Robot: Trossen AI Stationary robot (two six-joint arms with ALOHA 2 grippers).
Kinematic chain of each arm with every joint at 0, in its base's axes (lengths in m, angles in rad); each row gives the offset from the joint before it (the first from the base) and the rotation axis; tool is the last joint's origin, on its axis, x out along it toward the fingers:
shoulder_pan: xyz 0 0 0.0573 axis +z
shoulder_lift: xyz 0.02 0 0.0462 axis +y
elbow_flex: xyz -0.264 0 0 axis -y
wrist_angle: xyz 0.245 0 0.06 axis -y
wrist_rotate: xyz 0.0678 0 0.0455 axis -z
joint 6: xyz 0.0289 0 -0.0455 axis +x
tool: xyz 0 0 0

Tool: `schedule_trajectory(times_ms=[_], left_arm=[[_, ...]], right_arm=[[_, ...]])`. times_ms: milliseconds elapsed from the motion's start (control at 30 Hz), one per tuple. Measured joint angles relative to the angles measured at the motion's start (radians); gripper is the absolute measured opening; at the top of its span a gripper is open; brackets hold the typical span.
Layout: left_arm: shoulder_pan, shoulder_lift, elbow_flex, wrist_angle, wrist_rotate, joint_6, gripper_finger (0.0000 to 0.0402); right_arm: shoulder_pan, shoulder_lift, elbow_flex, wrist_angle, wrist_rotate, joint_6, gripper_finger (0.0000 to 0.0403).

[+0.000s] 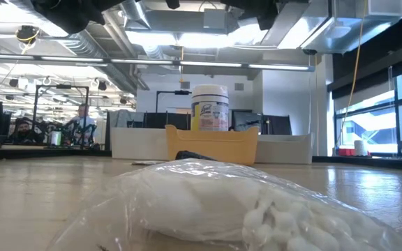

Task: Pick & Place Travel size toiletries
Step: Put the blue shave cream into the white bin

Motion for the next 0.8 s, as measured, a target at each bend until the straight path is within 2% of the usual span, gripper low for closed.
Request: schedule_trajectory(times_ms=[267,567,800], left_arm=[[0.000,0.000,0.000,0.000,0.000,0.000,0.0003],[0.000,0.000,0.000,0.000,0.001,-0.013,0.0003],[0.000,0.000,0.000,-0.001,0.000,-0.046,0.0011]], right_arm=[[0.000,0.000,0.000,0.000,0.000,0.000,0.0145],[0.000,0.000,0.000,-0.001,0.000,0.000,0.0156],[0.000,0.000,0.000,-0.004,-0.002,0.000,0.0138]])
